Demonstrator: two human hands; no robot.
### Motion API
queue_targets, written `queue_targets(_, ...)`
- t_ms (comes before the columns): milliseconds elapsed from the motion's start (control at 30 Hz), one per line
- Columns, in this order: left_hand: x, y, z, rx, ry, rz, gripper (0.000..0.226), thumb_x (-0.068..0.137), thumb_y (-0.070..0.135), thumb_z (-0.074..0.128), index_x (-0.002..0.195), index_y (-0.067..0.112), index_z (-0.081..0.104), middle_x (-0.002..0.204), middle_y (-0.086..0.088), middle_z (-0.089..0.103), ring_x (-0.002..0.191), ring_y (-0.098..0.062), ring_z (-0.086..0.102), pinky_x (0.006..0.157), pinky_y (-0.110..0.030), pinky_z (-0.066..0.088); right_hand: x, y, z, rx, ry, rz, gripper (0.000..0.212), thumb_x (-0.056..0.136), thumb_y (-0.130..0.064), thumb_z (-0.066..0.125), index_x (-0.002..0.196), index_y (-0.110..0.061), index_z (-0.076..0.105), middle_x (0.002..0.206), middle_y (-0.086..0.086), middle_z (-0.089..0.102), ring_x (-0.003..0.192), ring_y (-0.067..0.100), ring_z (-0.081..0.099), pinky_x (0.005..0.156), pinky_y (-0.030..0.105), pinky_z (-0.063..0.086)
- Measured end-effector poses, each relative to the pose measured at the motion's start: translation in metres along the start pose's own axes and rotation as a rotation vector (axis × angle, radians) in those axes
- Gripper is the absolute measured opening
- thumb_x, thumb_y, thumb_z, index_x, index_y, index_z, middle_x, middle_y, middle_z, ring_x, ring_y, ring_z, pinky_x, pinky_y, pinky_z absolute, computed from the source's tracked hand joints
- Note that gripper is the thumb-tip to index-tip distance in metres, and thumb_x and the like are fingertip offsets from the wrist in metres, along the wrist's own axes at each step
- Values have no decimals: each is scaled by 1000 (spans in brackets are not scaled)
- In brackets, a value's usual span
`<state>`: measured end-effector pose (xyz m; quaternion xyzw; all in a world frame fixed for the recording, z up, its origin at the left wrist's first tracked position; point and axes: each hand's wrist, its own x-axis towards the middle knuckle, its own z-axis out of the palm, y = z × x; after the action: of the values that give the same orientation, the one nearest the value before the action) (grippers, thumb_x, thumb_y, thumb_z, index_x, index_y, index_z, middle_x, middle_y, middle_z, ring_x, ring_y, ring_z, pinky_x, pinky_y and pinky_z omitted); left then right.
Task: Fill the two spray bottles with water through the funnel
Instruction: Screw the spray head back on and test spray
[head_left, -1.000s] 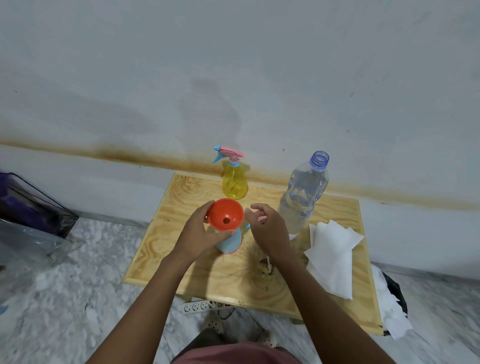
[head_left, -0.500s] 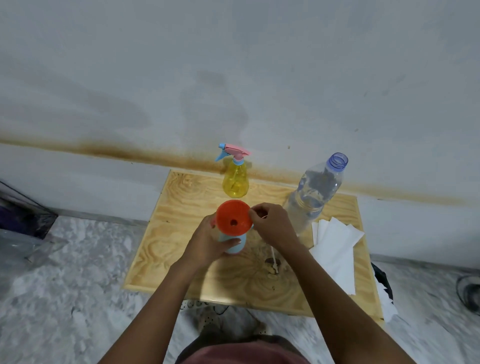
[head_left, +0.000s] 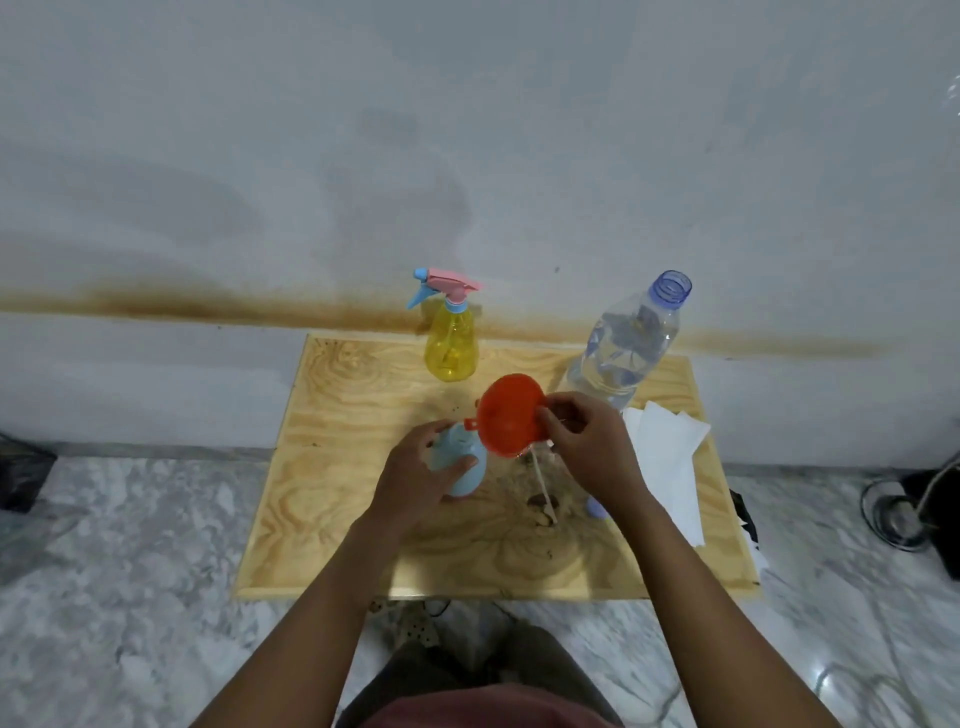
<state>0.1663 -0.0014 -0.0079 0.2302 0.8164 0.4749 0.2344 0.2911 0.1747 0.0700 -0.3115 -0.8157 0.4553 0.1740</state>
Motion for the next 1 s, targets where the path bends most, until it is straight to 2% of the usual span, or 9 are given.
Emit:
queue_targets(133,2,1,0,-3,11,-11,56,75,33,84,126,26,60,118,11,59,107,-8,55,80,-22,46,-19,33,-5,-123,14,114,6,88,-16,71,91,-20,69,82,-5,72,75,3,68,66,15,52)
queue_targets(267,3,1,1,-6,12,-21,53,75,33,84,122,27,60,117,11,59,107,-10,56,83,-27,48,-34,67,14,-290,41,130,6,84,-21,71,86,-16,71,82,-4,73,74,11,67,69,35,56)
queue_targets(367,3,1,1,5,6,13,53,74,31,84,121,25,60,115,11,60,105,-11,57,81,-25,45,-43,78,28,-396,72,69,5,85,-17,66,86,-12,69,83,1,69,71,18,62,61,30,46)
queue_targets(467,4,-2,1,28,2,22,53,74,32,84,122,24,61,118,8,64,106,-13,59,83,-25,46,-50,86,38,-558,41,10,12,87,-22,66,96,-17,71,96,-1,69,78,20,66,60,26,43)
queue_targets(567,5,-1,1,28,-4,11,52,74,33,84,121,26,61,119,8,64,107,-13,59,87,-28,47,-54,94,46,-643,46,-49,11,77,-20,76,85,-16,69,84,-1,68,69,19,65,55,22,35)
queue_targets(633,5,0,1,18,-7,1,51,75,30,84,121,25,61,119,7,64,108,-13,59,88,-29,48,-56,99,49,-677,53,-85,17,73,-18,78,87,-16,71,83,-2,71,70,18,66,55,22,40)
queue_targets(733,4,1,1,1,-9,-16,50,76,28,83,121,24,61,119,8,64,108,-13,59,89,-29,50,-60,109,53,-717,35,-67,28,76,-21,74,104,-19,72,94,-2,73,80,17,69,61,27,50)
queue_targets(867,3,4,1,-9,-16,-29,47,76,27,83,117,28,61,116,10,63,108,-11,58,80,-18,45,-62,114,57,-721,-11,-14,25,83,-20,69,107,-20,70,98,-1,73,82,20,68,62,30,52)
queue_targets(1000,2,3,0,1,-16,-24,47,77,27,83,118,30,60,116,12,62,108,-11,58,83,-22,46,-63,118,55,-689,-25,-36,25,82,-18,70,108,-19,70,102,2,72,82,24,69,61,31,52)
